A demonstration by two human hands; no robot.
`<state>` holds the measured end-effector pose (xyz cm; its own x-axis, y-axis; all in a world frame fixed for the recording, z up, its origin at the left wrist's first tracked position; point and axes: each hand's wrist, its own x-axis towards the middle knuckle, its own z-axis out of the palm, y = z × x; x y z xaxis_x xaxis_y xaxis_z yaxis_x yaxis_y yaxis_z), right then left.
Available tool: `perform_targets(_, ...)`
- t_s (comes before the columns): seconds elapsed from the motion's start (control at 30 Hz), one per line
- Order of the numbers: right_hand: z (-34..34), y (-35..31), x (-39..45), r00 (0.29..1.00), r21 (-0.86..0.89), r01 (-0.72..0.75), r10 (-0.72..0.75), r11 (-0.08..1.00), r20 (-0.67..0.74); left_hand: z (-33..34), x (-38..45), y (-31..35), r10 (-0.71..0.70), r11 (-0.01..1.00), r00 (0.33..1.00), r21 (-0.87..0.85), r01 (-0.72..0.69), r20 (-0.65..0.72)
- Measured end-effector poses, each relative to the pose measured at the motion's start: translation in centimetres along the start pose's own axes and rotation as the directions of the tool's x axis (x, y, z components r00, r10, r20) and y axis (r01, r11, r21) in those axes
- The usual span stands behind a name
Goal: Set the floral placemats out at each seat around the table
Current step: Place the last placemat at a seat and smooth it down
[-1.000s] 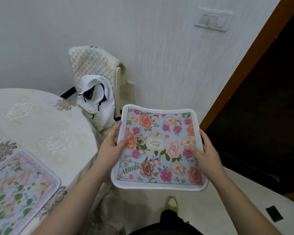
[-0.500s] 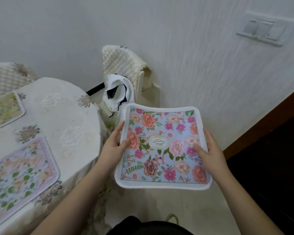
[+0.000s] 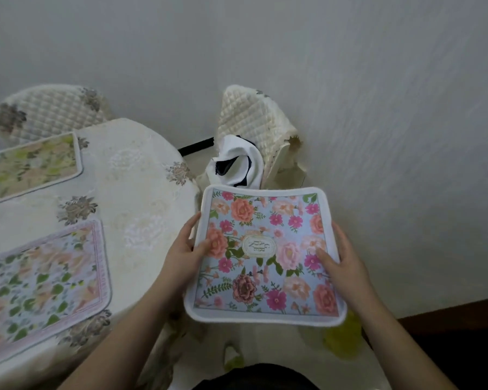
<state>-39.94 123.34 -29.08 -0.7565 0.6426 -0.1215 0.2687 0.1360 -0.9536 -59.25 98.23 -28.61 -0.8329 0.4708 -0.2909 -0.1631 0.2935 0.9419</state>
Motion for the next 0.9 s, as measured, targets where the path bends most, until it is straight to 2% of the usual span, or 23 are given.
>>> perform_targets(0.43,8.4,-5.0,11.1,0.986,-0.094,0.089,-0.074,0.992,0.15,-7.8,7.4,0.6,0.045,0.997,0.98,0.068,-0.032,-0.194)
perform_targets(0.7,11.0,-5.0,17.6,0.953,-0.069,0.089,-0.065,0.994,0.294,-8.6,9.9,-0.4,-0.035,0.998,0.945,0.042,0.051,-0.325)
perform_targets(0.9,12.8,-5.2,23.9,0.891,-0.017,0.101,-0.082,0.995,0.446,-8.3,12.6,-0.1,-0.121,0.992,0.883,-0.019,0.126,-0.453)
